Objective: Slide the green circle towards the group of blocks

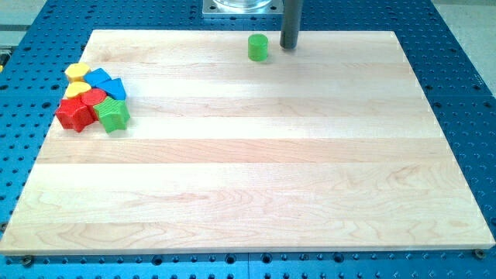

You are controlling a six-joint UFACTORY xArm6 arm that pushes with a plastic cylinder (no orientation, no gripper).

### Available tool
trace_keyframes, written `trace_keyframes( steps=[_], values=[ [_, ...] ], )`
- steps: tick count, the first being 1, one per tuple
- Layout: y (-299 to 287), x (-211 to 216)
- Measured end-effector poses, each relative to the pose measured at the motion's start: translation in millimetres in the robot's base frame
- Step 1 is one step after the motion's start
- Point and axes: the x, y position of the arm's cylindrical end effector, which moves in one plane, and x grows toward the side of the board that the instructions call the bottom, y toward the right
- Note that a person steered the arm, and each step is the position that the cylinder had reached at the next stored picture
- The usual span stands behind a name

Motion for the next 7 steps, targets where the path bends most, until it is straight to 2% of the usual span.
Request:
trace_keyframes(
  steps=[1, 2, 3, 4, 5, 6, 7],
  values=[
    [-50.9, 73.5],
    [-70.2, 135.8],
    [-19.1, 96.8],
    [-26.4, 12.3],
    [-62.4, 11.7],
    [-89.2, 81.1],
    [-95.1, 128.5]
  ],
)
